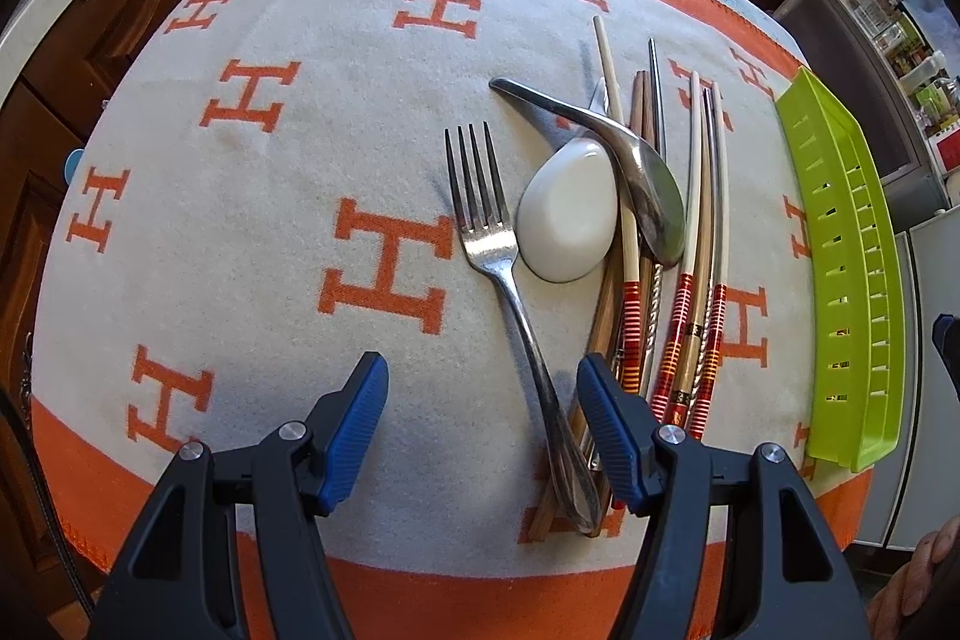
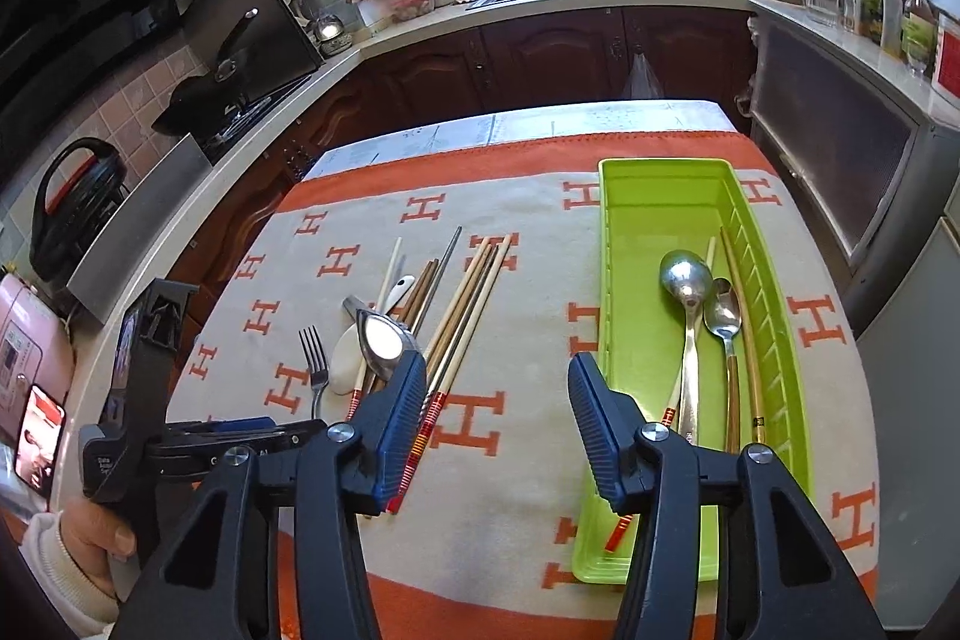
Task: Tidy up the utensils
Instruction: 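Move the left gripper onto the steel fork and close on its handle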
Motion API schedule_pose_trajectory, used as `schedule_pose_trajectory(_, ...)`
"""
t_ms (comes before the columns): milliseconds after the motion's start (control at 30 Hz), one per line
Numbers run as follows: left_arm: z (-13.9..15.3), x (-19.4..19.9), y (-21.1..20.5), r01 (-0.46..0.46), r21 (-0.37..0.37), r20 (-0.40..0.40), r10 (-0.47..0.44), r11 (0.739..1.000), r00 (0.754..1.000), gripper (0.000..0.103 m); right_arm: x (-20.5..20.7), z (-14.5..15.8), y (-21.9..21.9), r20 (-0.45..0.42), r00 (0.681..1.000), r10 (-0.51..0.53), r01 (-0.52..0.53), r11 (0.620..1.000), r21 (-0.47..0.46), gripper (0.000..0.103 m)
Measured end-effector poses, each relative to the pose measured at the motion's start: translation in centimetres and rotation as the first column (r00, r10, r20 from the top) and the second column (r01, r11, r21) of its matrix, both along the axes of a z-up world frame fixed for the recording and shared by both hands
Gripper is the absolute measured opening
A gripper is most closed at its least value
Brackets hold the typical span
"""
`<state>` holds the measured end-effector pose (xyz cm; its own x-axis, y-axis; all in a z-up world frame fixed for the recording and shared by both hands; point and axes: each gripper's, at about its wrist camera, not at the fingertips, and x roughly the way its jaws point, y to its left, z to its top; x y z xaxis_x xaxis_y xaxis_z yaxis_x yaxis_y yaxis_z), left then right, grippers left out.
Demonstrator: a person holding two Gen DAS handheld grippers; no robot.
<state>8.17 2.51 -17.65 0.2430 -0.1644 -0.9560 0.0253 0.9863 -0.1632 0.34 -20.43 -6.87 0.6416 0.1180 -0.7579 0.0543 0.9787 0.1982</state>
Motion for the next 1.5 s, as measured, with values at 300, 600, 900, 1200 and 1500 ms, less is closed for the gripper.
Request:
schedule_pose_trajectory(300, -0.5, 0.4, -2.9, 0.046, 0.167, 0.023, -0.051, 0.985, 0.998, 0.06, -0.3, -0.3, -0.3, -0.015, 1.0, 0.012, -0.011, 1.0, 0.022, 0.052)
schedule_pose_trajectory(600, 0.0, 0.7, -2.2, 0.034, 0.14, 0.033, -0.039, 0.99, 0.999, 0.005, -0.3, -1.0, -0.8, -0.04, 0.999, 0.002, -0.001, 0.999, 0.046, 0.052)
schedule_pose_trajectory(900, 0.1, 0.2, 2.4, -0.044, -0.009, 0.012, 0.045, 0.999, 0.999, 0.003, -0.1, -1.2, 0.2, -0.045, 0.998, 0.033, -0.032, 0.999, 0.027, 0.052)
schedule_pose_trajectory(1200, -0.4, -0.2, 8.6, -0.127, -0.176, 0.018, 0.132, 0.976, 0.991, 0.003, 0.3, -1.5, 2.4, -0.071, 0.994, 0.08, -0.08, 0.997, 0.002, 0.052)
schedule_pose_trajectory(1500, 0.0, -0.9, 10.7, -0.133, -0.251, 0.06, 0.153, 0.959, 0.986, 0.003, 3.4, -2.8, 5.8, -0.097, 0.981, 0.167, -0.172, 0.984, -0.053, 0.052)
